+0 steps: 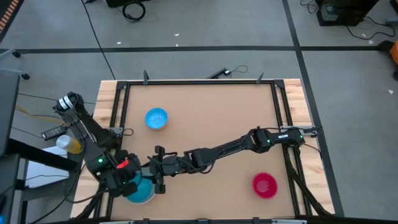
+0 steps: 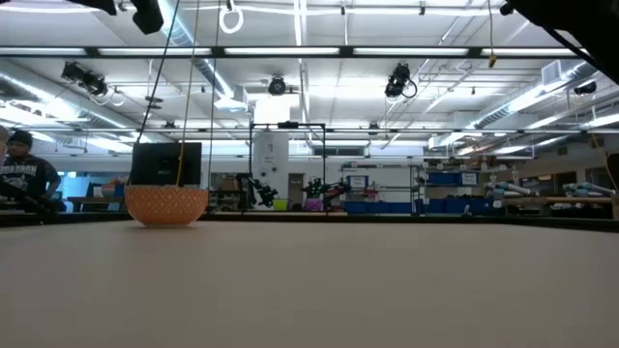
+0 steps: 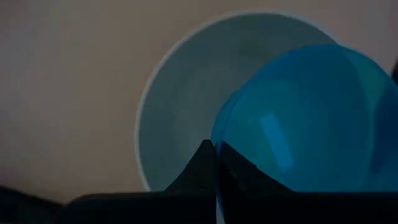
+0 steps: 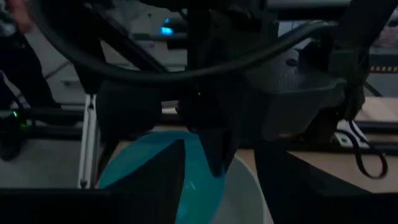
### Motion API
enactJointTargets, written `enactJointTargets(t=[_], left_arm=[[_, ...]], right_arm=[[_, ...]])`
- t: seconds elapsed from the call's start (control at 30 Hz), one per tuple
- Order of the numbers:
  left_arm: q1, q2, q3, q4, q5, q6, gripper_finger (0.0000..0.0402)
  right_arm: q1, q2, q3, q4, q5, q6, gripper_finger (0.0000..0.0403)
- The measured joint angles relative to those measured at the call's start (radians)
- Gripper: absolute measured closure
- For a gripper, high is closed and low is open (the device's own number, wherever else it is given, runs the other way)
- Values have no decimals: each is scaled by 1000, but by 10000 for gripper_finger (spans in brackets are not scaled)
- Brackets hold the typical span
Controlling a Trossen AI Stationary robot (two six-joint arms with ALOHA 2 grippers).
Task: Nest bowls inside each other
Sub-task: Stack the blue bowl on top of the gray bowl, then stack the light blue bowl on top of the blue bowl
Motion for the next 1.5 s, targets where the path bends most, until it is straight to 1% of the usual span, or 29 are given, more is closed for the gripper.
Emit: enactJointTargets(t=[0.1, 0.17, 0.33, 0.5, 0.63, 0.8, 0.9, 0.97, 1.03, 1.23, 1.33, 1.43, 1.5], left_arm=[[1, 25, -32, 44, -12, -6, 399], [1, 46, -40, 42, -12, -8, 391], [0, 73, -40, 47, -18, -17, 341], [1, 82, -40, 42, -34, -21, 290], [1, 80, -39, 5, -34, -48, 263], [1, 71, -39, -44, -29, -66, 246], [1, 46, -38, -51, -46, -69, 244], [1, 23, -38, -49, -84, -69, 244], [1, 9, -38, -49, -121, -69, 244], [3, 1, -37, -15, -202, -64, 244], [3, 1, -37, 2, -232, -64, 244], [3, 1, -37, 7, -248, -63, 244], [3, 1, -37, 7, -265, -60, 244]], right_arm=[[5, -8, 0, -55, 2, 0, 192], [9, -13, -1, -99, 10, 1, 190], [24, -14, -1, -188, 29, 8, 190], [34, -14, -1, -206, 29, 19, 189], [40, -17, -1, -251, 34, 19, 189], [53, -30, -1, -341, 94, 30, 189], [67, -35, -1, -419, 143, 40, 190], [77, -46, -2, -484, 188, 55, 190], [85, -56, -1, -543, 238, 79, 191], [123, -87, -1, -796, 412, 185, 192], [155, -122, -1, -944, 514, 275, 192], [191, -167, -1, -1112, 605, 404, 192], [215, -198, -1, -1220, 638, 503, 192]])
